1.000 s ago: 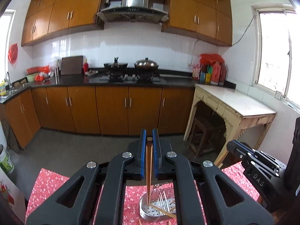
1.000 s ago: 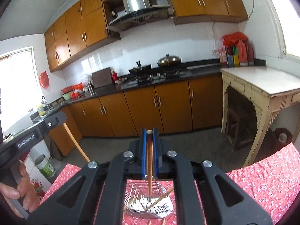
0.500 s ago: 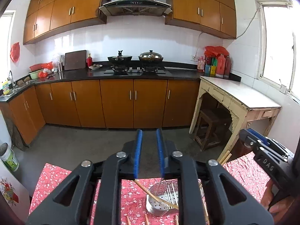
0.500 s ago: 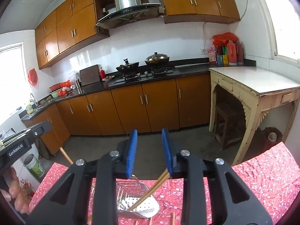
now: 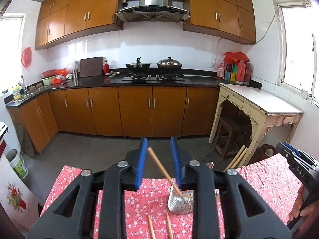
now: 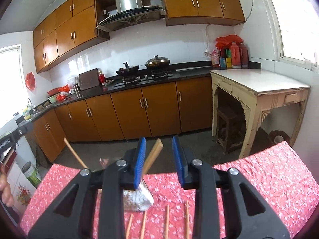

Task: Organize utensils
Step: 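Open both tools to release the chopsticks into the holder, then close the right tool on a chopstick while the left tool grasps another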

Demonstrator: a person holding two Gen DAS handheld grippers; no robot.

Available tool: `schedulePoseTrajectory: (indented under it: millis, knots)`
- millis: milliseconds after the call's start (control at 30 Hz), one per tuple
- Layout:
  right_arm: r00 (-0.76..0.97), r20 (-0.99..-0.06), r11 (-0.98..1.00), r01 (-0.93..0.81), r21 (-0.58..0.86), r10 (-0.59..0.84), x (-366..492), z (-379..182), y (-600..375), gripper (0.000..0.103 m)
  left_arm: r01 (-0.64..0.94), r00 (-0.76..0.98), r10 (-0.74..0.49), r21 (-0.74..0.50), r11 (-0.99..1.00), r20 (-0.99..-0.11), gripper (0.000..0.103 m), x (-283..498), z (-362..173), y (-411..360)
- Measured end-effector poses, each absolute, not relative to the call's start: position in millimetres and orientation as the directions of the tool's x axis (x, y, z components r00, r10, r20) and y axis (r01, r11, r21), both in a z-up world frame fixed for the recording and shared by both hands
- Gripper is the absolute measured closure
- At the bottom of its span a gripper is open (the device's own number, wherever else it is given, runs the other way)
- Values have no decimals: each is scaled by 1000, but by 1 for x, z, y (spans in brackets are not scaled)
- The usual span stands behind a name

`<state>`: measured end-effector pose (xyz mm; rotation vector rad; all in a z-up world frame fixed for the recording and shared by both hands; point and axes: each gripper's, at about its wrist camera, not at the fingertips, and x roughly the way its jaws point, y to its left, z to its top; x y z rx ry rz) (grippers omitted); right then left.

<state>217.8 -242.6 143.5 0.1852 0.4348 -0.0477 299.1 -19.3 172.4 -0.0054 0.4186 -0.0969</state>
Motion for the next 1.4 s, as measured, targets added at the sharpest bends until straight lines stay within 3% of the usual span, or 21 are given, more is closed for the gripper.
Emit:
schedulePoseTrajectory:
  millis: [233,633,833,1067,1200,1300,1400]
  knots:
    - [889,-457,990,76,123,-11,159,97,-232,70,31,911,-33,-11,999,-410,70,251,134,4]
    - [811,-583,990,119,75,-53,63,-22,-226,70,-19,893,26,20,1000,-449,65,154,23,25]
    - [764,-642,987,147,71,-67,42,-70,-226,71,10,872,-3,12,1000,-490,57,125,-21,16]
    - [727,-681,985,162,53,-83,39,-98,-225,71,55,853,-38,17,998,-521,56,107,-57,4]
    - [726,-682,985,166,43,-93,38,-104,-223,79,71,839,-53,11,997,-541,56,106,-67,0]
    - [730,-677,985,168,45,-93,38,-105,-223,95,90,831,-73,4,996,-551,55,103,-73,-5]
    - [731,-676,984,172,53,-92,37,-105,-224,95,106,824,-90,-3,994,-559,52,99,-80,-10]
